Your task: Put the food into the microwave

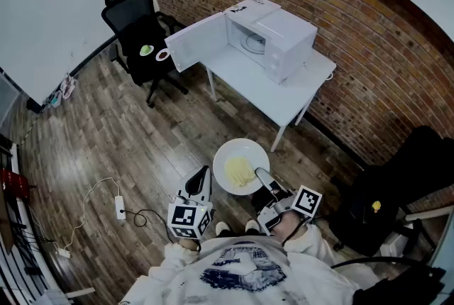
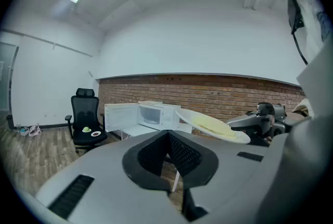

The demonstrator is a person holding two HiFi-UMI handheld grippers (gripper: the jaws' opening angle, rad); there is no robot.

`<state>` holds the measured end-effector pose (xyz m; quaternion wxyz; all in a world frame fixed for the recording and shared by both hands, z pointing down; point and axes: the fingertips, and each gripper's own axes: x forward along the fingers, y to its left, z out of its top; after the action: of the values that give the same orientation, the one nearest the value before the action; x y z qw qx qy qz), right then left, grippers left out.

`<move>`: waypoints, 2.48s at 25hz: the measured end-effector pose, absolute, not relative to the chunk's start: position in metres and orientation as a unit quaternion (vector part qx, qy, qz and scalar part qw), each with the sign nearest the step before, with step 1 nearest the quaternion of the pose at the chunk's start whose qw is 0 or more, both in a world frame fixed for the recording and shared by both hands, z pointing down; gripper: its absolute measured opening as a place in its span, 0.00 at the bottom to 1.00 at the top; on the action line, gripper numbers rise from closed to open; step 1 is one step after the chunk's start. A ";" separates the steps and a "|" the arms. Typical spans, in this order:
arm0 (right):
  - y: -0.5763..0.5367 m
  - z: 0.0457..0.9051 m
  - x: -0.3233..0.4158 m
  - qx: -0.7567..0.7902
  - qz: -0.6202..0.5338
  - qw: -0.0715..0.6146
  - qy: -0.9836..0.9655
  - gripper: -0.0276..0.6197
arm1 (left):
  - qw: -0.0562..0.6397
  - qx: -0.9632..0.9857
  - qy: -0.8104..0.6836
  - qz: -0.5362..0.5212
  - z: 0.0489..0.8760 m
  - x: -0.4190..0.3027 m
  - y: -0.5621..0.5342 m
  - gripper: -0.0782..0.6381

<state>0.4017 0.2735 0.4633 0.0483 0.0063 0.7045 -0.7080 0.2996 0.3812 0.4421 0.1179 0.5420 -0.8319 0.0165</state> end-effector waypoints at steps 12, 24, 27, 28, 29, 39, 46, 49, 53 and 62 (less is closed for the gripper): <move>0.260 0.468 0.446 -0.001 -0.705 0.042 0.708 0.09 | 0.127 0.553 -0.823 0.017 0.447 0.341 0.358 0.12; 0.247 0.483 0.442 0.001 -0.710 0.024 0.704 0.10 | 0.133 0.532 -0.836 0.018 0.457 0.337 0.357 0.12; 0.249 0.486 0.439 0.007 -0.711 0.017 0.703 0.10 | 0.137 0.528 -0.838 0.019 0.461 0.336 0.359 0.12; 0.250 0.487 0.436 0.009 -0.710 0.014 0.704 0.10 | 0.138 0.526 -0.839 0.018 0.462 0.334 0.360 0.12; 0.249 0.488 0.432 0.011 -0.708 0.011 0.706 0.10 | 0.139 0.524 -0.840 0.015 0.463 0.330 0.359 0.12; 0.221 0.496 0.369 0.000 -0.705 0.011 0.709 0.10 | 0.142 0.535 -0.833 0.007 0.474 0.262 0.326 0.12; 0.198 0.502 0.291 -0.023 -0.708 0.020 0.705 0.10 | 0.148 0.555 -0.819 0.007 0.481 0.176 0.295 0.12; 0.191 0.501 0.253 -0.033 -0.708 0.023 0.705 0.10 | 0.151 0.563 -0.812 0.009 0.482 0.137 0.284 0.12; 0.184 0.493 0.200 -0.036 -0.707 0.031 0.706 0.10 | 0.151 0.570 -0.808 0.006 0.479 0.084 0.275 0.12; 0.171 0.487 0.111 -0.060 -0.708 0.060 0.701 0.10 | 0.144 0.600 -0.787 0.008 0.472 -0.012 0.257 0.12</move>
<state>0.1113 0.1706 0.4871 0.0597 -0.0602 0.7009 -0.7082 -0.0119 0.2574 0.4722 0.1436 0.5995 -0.7874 0.0079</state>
